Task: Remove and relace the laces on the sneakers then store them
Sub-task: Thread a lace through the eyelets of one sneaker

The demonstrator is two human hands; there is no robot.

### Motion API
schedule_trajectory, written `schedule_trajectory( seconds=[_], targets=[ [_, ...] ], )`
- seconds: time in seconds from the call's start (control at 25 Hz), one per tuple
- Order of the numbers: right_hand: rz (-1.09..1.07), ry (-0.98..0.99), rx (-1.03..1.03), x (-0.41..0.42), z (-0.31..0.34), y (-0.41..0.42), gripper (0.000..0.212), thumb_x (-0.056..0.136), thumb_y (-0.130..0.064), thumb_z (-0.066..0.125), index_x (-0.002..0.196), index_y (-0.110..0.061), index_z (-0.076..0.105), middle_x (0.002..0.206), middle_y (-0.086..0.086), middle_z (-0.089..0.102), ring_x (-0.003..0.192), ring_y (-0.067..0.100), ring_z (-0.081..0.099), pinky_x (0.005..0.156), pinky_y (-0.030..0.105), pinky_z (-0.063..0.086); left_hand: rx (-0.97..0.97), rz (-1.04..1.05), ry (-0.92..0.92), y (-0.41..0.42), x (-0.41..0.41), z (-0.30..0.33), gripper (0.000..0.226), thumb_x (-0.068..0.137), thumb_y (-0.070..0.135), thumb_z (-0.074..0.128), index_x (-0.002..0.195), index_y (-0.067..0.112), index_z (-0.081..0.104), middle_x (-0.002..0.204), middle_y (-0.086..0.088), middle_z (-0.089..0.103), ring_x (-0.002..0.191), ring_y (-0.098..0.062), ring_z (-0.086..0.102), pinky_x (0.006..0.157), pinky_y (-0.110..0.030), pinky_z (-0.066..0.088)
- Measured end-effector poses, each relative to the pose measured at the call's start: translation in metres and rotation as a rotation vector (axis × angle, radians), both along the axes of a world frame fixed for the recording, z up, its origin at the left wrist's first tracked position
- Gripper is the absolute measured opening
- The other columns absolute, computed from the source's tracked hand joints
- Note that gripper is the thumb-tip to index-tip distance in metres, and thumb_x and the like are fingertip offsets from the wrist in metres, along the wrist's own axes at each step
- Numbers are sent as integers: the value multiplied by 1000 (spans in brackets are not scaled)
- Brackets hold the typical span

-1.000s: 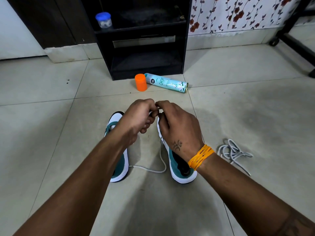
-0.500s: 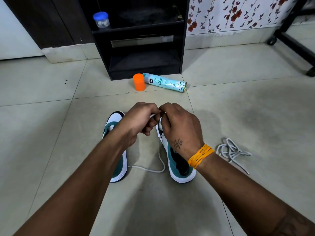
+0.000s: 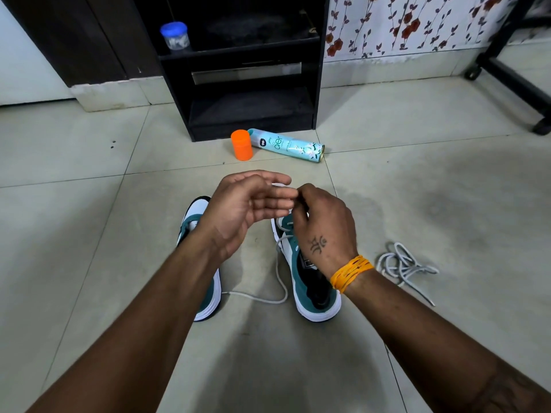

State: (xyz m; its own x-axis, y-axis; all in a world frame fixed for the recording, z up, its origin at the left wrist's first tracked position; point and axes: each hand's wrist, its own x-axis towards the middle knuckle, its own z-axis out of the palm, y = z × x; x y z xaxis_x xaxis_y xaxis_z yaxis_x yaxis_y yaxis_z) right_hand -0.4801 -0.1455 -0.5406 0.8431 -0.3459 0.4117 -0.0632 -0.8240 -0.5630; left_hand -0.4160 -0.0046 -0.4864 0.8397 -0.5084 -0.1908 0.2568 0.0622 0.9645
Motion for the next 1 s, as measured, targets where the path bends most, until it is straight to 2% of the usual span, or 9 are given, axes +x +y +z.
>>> schedule_trajectory(
  seconds=[0.12, 0.24, 0.36, 0.56, 0.64, 0.76, 0.84, 0.92, 1.0],
  targets=[
    [-11, -2, 36, 2, -6, -6, 10, 95, -18, 54, 86, -17, 58, 75, 3, 64, 67, 28, 56, 54, 34, 32, -18, -36, 27, -1, -2, -5, 35, 97, -4, 40, 119, -4, 68, 110, -24, 76, 101, -35, 75, 91, -39, 61],
    [18, -3, 85, 1, -12, -7, 12, 95, -19, 56, 100, -21, 67, 79, -1, 69, 70, 25, 61, 56, 35, 42, 48, 9, -54, -2, -4, -13, 18, 100, 4, 59, 113, 0, 71, 104, -21, 77, 94, -31, 76, 86, -37, 62],
    [-34, -8, 165, -6, -16, -11, 25, 93, -22, 61, 118, -26, 65, 84, -6, 70, 73, 19, 62, 63, 33, 44, 116, 90, -101, -4, -2, -20, 11, 98, 8, 66, 104, 5, 74, 94, -16, 78, 82, -25, 74, 81, -38, 63],
    [-167, 78, 339, -27, -31, -28, 25, 82, -32, 59, 105, -29, 69, 90, -12, 69, 81, 15, 65, 79, 37, 55, 414, 297, -307, 2, 9, -39, 7, 89, 21, 78, 83, 22, 80, 81, 6, 76, 67, -15, 64, 76, -43, 60],
    [-165, 209, 395, -34, -35, -33, 25, 78, -39, 61, 100, -31, 70, 98, -12, 69, 88, 12, 65, 83, 37, 56, 439, 305, -338, -1, 9, -43, 12, 89, 20, 76, 79, 24, 78, 75, 5, 75, 65, -16, 67, 70, -40, 59],
    [-94, 406, 345, -41, -40, -31, 29, 80, -44, 70, 106, -31, 69, 108, -9, 66, 96, 14, 63, 86, 34, 53, 473, 267, -376, -13, 2, -54, 17, 88, 16, 74, 76, 29, 76, 69, 7, 73, 65, -17, 72, 69, -38, 61],
    [-70, 409, 269, -41, -45, -27, 32, 80, -45, 70, 107, -29, 67, 107, -5, 64, 94, 18, 63, 83, 36, 53, 508, 251, -405, -25, -8, -61, 11, 84, 21, 76, 77, 29, 77, 68, 9, 74, 66, -14, 72, 73, -39, 63],
    [-66, 359, 185, -40, -49, -23, 27, 84, -42, 68, 105, -25, 66, 103, -2, 64, 88, 23, 63, 76, 39, 53, 550, 226, -444, -37, -21, -68, 8, 82, 19, 76, 77, 25, 78, 68, 11, 73, 62, -2, 67, 72, -25, 58],
    [-74, 322, 133, -39, -53, -20, 21, 89, -36, 64, 103, -21, 65, 100, 1, 63, 84, 28, 63, 72, 42, 52, 631, 183, -548, -47, -37, -72, 11, 83, 16, 75, 76, 25, 78, 67, 15, 70, 62, 4, 64, 63, -12, 46]
  ],
)
